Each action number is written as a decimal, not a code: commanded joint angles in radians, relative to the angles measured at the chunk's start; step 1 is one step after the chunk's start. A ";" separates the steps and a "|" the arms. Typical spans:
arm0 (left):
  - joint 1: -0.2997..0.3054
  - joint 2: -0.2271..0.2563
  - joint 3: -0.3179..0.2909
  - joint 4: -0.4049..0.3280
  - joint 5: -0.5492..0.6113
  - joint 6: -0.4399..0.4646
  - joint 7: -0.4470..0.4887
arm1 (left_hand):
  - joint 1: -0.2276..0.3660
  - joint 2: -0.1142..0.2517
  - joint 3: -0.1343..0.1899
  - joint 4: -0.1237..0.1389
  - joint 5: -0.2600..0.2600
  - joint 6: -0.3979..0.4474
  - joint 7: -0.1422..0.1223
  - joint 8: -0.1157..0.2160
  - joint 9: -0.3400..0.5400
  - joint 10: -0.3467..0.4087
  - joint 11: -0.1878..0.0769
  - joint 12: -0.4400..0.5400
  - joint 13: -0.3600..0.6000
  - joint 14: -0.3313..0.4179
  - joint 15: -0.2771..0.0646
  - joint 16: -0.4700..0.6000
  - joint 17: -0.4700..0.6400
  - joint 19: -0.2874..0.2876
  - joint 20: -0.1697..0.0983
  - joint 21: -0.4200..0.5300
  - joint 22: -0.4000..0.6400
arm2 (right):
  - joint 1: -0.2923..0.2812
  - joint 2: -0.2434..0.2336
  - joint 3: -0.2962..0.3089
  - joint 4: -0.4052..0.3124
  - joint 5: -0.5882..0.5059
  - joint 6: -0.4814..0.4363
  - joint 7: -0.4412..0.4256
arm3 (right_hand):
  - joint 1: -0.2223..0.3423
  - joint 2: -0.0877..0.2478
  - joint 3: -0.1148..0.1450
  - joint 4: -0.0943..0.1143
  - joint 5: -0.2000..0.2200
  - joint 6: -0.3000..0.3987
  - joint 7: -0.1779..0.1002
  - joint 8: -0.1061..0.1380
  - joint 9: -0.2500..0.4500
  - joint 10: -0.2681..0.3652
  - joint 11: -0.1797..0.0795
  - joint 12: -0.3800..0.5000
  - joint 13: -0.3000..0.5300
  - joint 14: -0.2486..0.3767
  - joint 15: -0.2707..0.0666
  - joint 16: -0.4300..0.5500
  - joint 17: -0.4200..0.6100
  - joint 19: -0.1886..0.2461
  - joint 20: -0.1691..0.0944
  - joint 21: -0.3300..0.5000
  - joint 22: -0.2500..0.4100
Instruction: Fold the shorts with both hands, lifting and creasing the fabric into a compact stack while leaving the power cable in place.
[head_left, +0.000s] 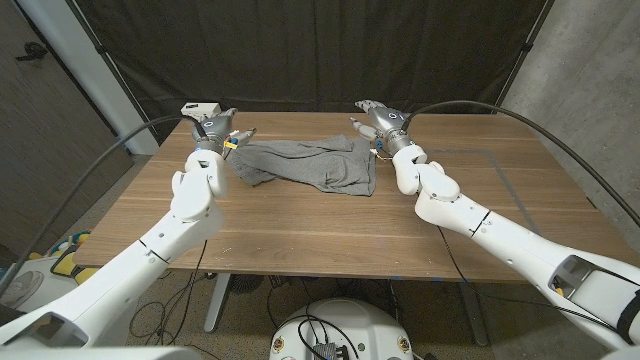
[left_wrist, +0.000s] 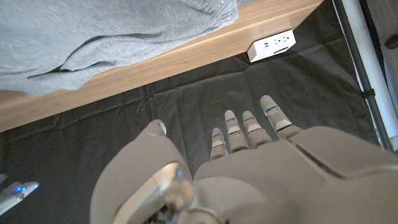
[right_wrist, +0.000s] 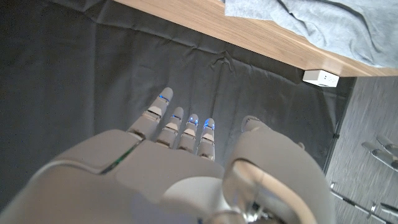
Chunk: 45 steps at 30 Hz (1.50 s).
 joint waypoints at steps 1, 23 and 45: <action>0.035 0.062 -0.040 -0.057 -0.298 -0.005 0.106 | -0.034 -0.007 -0.019 0.005 0.008 -0.029 0.001 0.004 0.004 -0.028 0.009 -0.001 -0.001 -0.026 0.009 -0.001 0.002 -0.016 0.001 -0.014 0.000 | -0.070 -0.012 0.041 -0.026 0.083 0.065 -0.059 | -0.038 -0.003 0.001 0.005 0.001 -0.015 0.005 0.002 0.001 -0.013 0.000 -0.001 0.000 -0.018 -0.050 0.004 -0.011 -0.031 0.005 -0.008 0.001; -0.036 0.211 0.077 -0.068 -0.554 0.053 0.156 | -0.175 -0.147 -0.183 -0.029 0.071 -0.162 0.056 0.020 0.003 -0.190 0.037 0.016 -0.008 -0.189 0.050 0.005 -0.002 -0.118 0.043 -0.140 -0.002 | -0.123 -0.012 0.035 -0.033 0.134 0.095 -0.065 | -0.145 0.001 -0.011 0.008 0.009 -0.053 0.003 0.006 -0.001 -0.041 -0.011 0.002 -0.005 -0.070 -0.058 0.007 -0.042 -0.104 -0.012 -0.016 -0.002; -0.203 0.281 0.304 -0.048 -0.512 0.177 0.092 | -0.061 -0.223 -0.248 -0.107 0.121 -0.023 0.061 0.046 0.004 -0.027 0.041 0.061 -0.005 -0.106 0.043 0.024 -0.002 -0.067 0.070 -0.185 0.002 | -0.129 -0.002 -0.008 -0.023 0.107 0.083 -0.058 | -0.178 0.006 0.001 0.004 0.017 -0.037 -0.004 0.015 -0.002 -0.032 -0.009 0.009 -0.006 -0.068 -0.063 0.013 -0.061 -0.121 -0.022 -0.014 -0.003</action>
